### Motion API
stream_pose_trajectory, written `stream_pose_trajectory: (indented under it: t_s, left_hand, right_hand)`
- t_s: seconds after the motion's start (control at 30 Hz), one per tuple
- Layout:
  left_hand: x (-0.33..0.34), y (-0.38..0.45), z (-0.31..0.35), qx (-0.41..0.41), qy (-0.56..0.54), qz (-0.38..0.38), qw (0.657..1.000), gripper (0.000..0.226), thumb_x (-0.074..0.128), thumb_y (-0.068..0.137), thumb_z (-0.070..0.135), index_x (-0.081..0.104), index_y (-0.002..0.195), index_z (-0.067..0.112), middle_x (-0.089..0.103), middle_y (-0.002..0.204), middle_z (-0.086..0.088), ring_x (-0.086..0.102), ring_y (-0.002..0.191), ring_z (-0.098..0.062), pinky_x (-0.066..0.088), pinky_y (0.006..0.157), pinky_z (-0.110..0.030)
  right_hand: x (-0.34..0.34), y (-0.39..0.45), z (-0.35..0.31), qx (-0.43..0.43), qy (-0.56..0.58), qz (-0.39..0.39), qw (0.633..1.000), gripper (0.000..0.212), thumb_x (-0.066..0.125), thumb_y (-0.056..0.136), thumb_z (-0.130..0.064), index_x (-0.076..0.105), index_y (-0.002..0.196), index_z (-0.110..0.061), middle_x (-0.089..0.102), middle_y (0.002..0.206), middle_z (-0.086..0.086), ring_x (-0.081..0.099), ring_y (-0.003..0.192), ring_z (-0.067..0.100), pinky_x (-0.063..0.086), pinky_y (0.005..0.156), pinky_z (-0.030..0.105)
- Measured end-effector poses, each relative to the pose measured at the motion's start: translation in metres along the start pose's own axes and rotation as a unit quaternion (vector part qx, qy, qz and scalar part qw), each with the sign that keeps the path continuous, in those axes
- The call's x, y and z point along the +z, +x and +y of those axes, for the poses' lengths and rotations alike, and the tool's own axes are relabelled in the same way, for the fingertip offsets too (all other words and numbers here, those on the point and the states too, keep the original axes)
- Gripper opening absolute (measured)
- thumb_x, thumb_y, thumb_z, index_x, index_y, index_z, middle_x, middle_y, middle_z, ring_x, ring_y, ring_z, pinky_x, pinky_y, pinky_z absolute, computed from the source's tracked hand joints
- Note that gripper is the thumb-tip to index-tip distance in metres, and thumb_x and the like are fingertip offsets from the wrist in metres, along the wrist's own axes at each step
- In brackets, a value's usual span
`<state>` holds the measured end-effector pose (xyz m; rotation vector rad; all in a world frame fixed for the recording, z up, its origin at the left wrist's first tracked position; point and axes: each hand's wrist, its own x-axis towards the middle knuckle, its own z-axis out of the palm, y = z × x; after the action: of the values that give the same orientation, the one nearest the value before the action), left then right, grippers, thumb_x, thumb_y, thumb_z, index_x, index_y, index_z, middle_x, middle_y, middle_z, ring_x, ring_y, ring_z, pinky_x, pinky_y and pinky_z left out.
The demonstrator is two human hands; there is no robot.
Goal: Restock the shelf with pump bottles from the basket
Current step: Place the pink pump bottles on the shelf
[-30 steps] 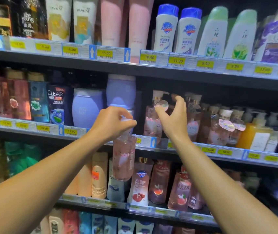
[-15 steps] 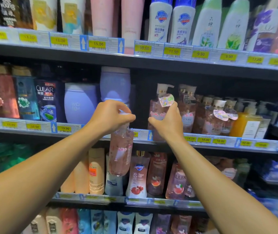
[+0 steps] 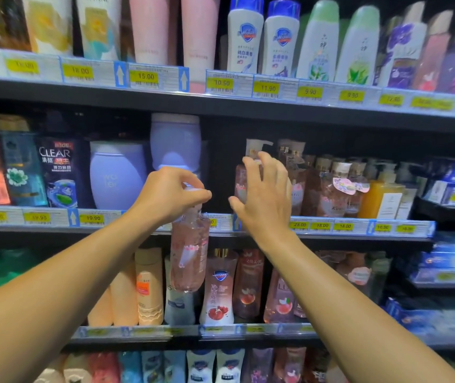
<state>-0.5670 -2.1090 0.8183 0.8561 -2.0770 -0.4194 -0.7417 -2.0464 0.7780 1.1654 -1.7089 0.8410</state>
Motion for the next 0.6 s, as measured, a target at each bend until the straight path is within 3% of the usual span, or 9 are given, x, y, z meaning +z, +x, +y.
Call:
stream_pose_trajectory:
  t_s: [0.2, 0.47, 0.6]
  left_hand:
    - [-0.003, -0.002, -0.002, -0.004, -0.004, 0.003, 1.000, 0.010, 0.074, 0.078, 0.030, 0.074, 0.069, 0.025, 0.072, 0.078, 0.006, 0.062, 0.074, -0.008, 0.044, 0.060, -0.017]
    - [-0.003, -0.003, -0.002, 0.001, -0.016, -0.004, 1.000, 0.008, 0.074, 0.077, 0.032, 0.075, 0.072, 0.025, 0.069, 0.071, 0.011, 0.061, 0.069, -0.008, 0.043, 0.060, -0.019]
    - [-0.004, -0.001, -0.005, -0.001, -0.017, -0.006, 1.000, 0.010, 0.074, 0.077, 0.032, 0.073, 0.069, 0.027, 0.068, 0.067, 0.012, 0.060, 0.066, -0.006, 0.043, 0.060, -0.021]
  right_hand:
    - [0.017, -0.001, 0.004, -0.001, -0.057, -0.033, 0.998, 0.070, 0.076, 0.070, -0.028, 0.046, 0.132, -0.018, 0.045, 0.138, 0.005, 0.040, 0.124, 0.029, 0.039, 0.099, 0.041]
    - [0.021, 0.012, 0.011, -0.013, -0.088, -0.062, 0.994, 0.068, 0.081, 0.068, -0.033, 0.048, 0.125, -0.015, 0.049, 0.125, 0.008, 0.046, 0.110, 0.029, 0.042, 0.090, 0.039]
    - [0.018, 0.011, 0.017, -0.027, -0.077, -0.045, 0.996, 0.069, 0.080, 0.069, -0.033, 0.049, 0.128, -0.015, 0.044, 0.136, 0.011, 0.040, 0.120, 0.033, 0.037, 0.098, 0.044]
